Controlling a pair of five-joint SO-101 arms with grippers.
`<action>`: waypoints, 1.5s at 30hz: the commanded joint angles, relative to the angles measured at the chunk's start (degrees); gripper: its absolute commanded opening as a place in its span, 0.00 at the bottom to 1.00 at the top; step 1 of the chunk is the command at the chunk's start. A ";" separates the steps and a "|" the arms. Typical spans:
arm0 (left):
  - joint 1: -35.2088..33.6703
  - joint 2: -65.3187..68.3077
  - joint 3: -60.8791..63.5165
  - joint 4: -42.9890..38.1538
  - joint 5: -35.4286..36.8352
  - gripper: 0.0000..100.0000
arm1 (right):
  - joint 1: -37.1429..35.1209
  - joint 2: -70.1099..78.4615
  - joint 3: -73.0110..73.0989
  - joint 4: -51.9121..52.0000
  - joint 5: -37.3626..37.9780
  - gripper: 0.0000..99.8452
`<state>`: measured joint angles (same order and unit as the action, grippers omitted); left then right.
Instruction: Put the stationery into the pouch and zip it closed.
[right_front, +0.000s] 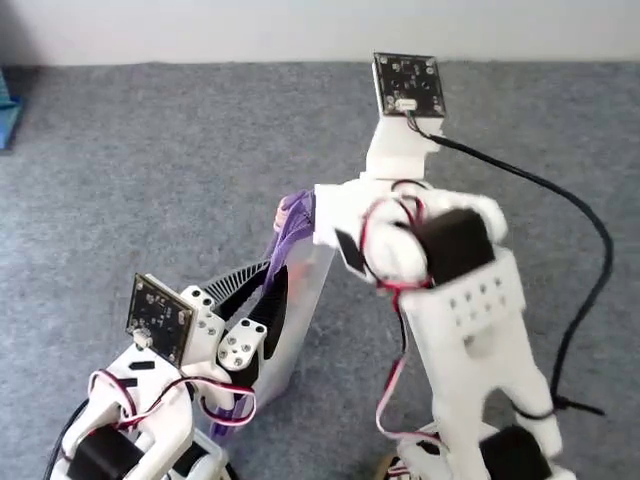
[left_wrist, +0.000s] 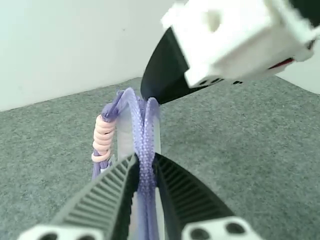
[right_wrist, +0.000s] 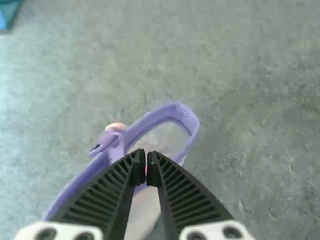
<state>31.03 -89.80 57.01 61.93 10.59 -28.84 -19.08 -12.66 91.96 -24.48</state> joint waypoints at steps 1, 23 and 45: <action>0.35 -0.88 -0.66 -0.18 -0.53 0.01 | 1.10 2.77 -2.81 -0.48 -0.53 0.01; -0.09 -0.79 -0.66 -1.76 -0.62 0.14 | -10.68 -0.40 -2.46 10.15 2.20 0.01; 0.26 -0.62 -0.57 -2.99 -2.81 0.01 | -10.24 -0.31 -12.57 9.54 -0.53 0.18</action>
<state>30.95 -90.51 56.84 58.59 8.40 -38.51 -18.73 -22.24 100.04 -24.04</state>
